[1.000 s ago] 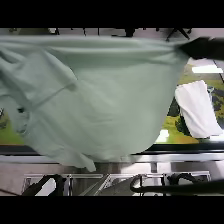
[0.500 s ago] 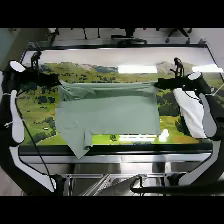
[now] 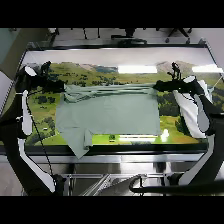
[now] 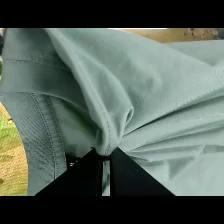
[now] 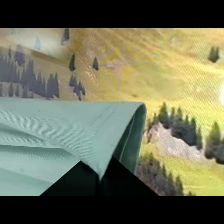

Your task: Fold the shirts.

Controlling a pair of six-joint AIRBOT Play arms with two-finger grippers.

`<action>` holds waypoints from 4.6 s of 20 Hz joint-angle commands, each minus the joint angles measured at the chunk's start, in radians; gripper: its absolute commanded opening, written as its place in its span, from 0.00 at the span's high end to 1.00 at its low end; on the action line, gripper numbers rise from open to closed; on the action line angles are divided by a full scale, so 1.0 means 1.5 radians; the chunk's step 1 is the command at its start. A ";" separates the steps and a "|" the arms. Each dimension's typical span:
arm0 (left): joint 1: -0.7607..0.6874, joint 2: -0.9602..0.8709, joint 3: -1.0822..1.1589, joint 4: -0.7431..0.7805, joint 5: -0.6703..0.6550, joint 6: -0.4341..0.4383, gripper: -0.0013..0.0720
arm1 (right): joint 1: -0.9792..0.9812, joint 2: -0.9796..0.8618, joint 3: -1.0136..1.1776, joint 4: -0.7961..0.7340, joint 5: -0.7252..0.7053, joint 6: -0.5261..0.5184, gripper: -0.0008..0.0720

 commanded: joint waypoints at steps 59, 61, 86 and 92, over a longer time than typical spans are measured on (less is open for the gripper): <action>0.002 0.509 -0.601 -0.089 -0.083 -0.068 0.96 | -0.036 0.254 -0.497 -0.125 0.280 0.086 0.65; 0.002 0.535 -0.601 -0.079 -0.091 -0.069 0.96 | -0.019 0.255 -0.497 -0.070 0.275 0.066 0.90; -0.015 0.271 -0.288 -0.087 -0.012 -0.049 0.96 | 0.002 0.234 -0.306 0.032 -0.005 -0.002 0.96; -0.031 0.099 -0.151 -0.090 -0.021 -0.054 0.96 | 0.007 0.160 -0.286 0.061 -0.059 -0.045 0.90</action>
